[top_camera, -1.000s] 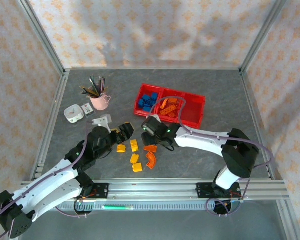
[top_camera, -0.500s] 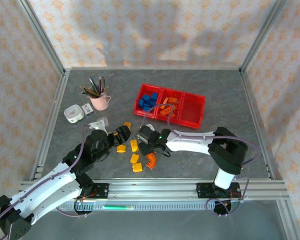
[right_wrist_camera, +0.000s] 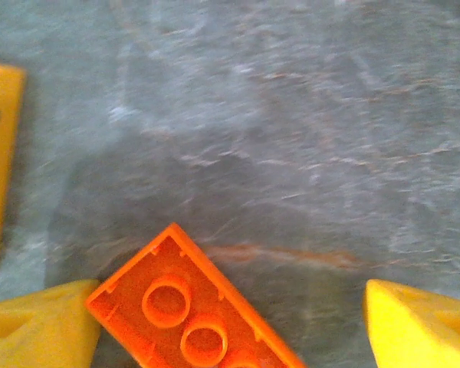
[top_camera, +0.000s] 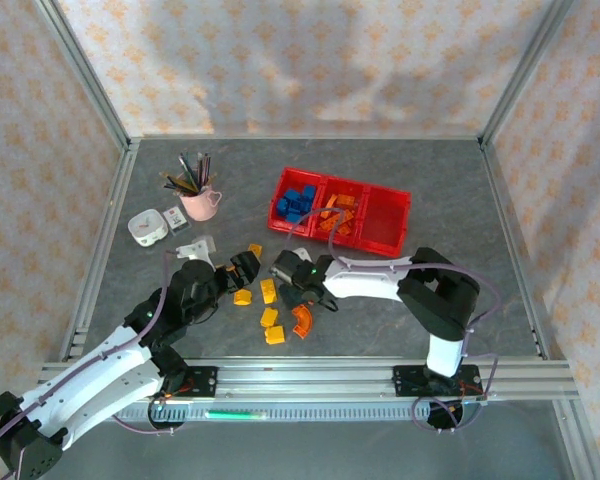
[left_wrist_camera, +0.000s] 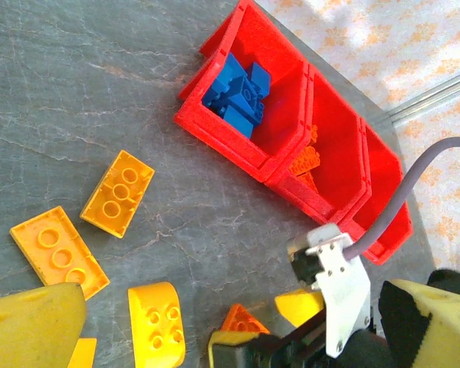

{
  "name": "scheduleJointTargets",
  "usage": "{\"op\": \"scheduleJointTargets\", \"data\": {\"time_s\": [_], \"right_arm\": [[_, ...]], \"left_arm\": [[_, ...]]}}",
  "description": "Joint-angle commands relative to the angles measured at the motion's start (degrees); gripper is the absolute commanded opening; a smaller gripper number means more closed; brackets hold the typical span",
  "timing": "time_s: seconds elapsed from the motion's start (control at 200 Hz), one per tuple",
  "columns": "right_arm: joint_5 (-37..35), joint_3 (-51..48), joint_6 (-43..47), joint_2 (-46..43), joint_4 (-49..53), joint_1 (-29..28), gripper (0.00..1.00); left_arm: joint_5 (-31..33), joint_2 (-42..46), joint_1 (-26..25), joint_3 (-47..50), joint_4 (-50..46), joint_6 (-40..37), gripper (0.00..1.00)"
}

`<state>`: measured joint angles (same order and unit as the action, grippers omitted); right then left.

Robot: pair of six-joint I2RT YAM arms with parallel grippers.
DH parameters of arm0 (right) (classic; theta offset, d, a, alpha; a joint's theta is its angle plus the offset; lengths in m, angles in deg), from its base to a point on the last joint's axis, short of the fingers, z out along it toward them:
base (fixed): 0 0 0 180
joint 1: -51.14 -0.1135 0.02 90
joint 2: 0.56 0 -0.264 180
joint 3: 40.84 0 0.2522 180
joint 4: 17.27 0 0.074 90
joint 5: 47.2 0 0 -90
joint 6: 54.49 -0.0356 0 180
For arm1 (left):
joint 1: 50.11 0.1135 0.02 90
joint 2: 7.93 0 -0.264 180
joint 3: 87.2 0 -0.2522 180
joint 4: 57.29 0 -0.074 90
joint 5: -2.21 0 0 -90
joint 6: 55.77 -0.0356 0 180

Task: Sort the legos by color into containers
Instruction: Pick up the lego from the bottom-center of the table.

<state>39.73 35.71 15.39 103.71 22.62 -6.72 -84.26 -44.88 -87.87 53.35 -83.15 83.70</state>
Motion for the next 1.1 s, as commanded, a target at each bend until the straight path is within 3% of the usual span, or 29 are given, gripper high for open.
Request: {"op": "scheduleJointTargets", "data": {"time_s": [0.0,0.651,1.096], "right_arm": [[-3.3,1.2,-3.0,0.5,2.2,1.9,0.81],[-0.5,-0.5,-2.1,0.6,0.9,2.4,0.42],[-0.7,1.7,-1.9,-5.3,2.1,5.2,0.32]], "left_arm": [[1.6,0.8,0.0,0.5,-1.1,-0.3,0.99],[1.2,0.1,0.0,0.4,0.0,-0.5,0.99],[-0.8,-3.1,0.0,-1.2,2.9,-1.6,0.99]]}}
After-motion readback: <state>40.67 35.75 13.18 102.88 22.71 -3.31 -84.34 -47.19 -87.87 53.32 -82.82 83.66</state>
